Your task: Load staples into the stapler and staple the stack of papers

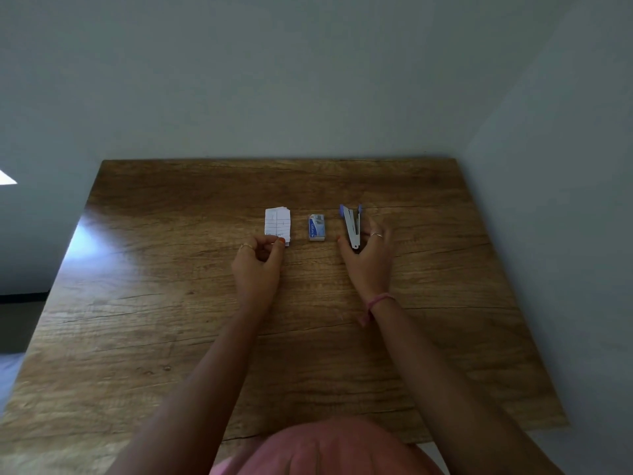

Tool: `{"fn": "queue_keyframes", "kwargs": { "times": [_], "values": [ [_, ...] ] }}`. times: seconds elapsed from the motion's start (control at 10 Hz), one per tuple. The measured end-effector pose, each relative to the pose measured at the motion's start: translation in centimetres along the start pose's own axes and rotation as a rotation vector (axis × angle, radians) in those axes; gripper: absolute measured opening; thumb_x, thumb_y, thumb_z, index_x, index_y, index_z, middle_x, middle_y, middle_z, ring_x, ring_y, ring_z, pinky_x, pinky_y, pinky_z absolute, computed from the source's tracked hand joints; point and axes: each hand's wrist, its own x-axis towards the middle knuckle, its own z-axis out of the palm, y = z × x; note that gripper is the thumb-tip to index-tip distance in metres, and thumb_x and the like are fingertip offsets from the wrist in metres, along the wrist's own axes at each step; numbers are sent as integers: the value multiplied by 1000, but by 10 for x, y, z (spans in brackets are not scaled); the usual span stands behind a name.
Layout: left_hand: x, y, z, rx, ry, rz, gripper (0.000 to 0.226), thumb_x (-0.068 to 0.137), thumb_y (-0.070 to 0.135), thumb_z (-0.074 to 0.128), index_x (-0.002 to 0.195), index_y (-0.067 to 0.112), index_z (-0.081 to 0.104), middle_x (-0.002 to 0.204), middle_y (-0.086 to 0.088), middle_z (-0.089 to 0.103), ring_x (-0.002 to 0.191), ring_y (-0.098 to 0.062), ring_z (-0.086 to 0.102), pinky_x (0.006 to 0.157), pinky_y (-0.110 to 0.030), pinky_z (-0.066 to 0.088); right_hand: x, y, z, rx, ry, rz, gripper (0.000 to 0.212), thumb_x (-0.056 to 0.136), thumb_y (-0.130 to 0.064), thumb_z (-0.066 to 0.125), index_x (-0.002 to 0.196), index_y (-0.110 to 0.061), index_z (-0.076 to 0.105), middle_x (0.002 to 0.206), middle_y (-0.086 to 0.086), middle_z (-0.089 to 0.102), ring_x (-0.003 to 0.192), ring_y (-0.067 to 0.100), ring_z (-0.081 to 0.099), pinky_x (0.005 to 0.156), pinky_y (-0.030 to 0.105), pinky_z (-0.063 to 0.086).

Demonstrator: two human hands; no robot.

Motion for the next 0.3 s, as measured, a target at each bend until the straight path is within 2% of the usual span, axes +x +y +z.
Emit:
{"fn": "queue_keyframes", "kwargs": {
  "times": [0.1,0.2,0.3],
  "values": [
    [-4,6,3,56,-44,54,9,89,24,66,93,31,61,98,5,66,82,1,61,62,-9,46,1,-5,-10,78,-32,43,69,84,-37,68,140,-8,40,133,11,43,119,24,48,95,37,48],
    [-6,11,6,106,-80,166,14,91,19,62,103,26,63,111,4,59,88,3,58,68,-9,49,1,-8,-20,62,-17,-62,68,86,-35,67,141,-9,38,134,11,43,119,22,47,88,24,39],
    [-10,29,11,169,-71,336,28,93,15,58,121,13,60,122,-1,53,111,-10,53,90,-25,46,3,-16,-34,-15,-2,-224,67,87,-37,64,142,-11,36,135,11,43,119,20,46,90,26,42]
  ]
}}
